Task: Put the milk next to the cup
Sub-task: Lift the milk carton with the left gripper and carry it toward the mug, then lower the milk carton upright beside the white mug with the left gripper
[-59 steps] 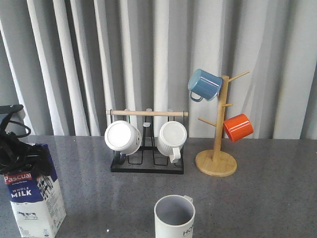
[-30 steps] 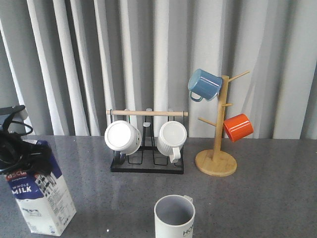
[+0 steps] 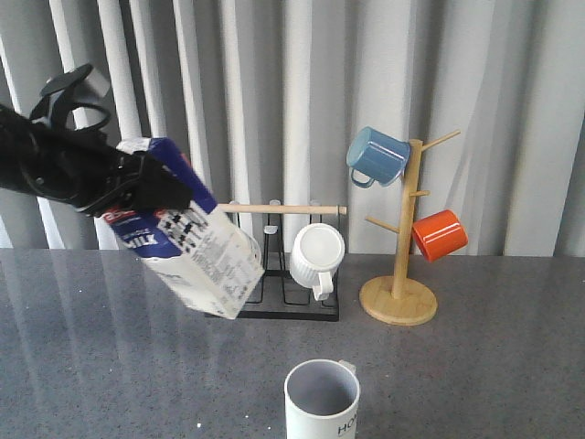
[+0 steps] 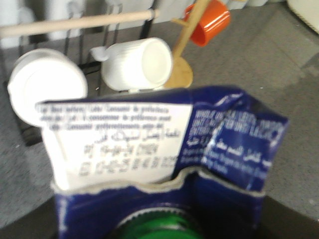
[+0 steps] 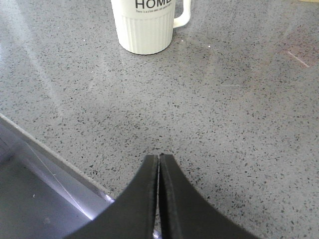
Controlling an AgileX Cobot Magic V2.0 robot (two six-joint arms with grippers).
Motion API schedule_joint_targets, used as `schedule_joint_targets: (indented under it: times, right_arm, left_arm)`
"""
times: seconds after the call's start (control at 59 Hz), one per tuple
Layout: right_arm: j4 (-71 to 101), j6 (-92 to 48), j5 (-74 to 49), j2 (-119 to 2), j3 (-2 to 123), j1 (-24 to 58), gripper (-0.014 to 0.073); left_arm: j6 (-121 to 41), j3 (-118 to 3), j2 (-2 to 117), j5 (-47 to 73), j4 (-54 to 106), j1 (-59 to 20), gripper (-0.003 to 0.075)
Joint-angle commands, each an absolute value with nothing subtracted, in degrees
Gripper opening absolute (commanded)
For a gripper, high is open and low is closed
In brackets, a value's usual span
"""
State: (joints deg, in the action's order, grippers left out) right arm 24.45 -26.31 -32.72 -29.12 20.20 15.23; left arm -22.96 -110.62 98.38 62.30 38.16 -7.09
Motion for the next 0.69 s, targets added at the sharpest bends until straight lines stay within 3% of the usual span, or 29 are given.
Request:
schedule_joint_targets:
  times: [0.0, 0.339, 0.677]
  right_arm:
    - [25.25, -26.19, -30.1, -29.31, 21.79, 15.18, -0.0004]
    - [25.43, -24.9, -31.0, -29.31, 21.79, 15.18, -0.0004]
    - [25.43, -24.85, -31.15, -29.31, 21.79, 15.18, -0.0004]
  left_arm:
    - [-21.26, -114.59, 97.47, 59.64, 36.65, -11.54, -0.0008]
    - [-12.95, -115.03, 102.65, 61.74, 20.25, -18.17, -0.0008]
    - [-10.79, -115.03, 107.58, 68.43, 19.82, -19.67, -0.0008]
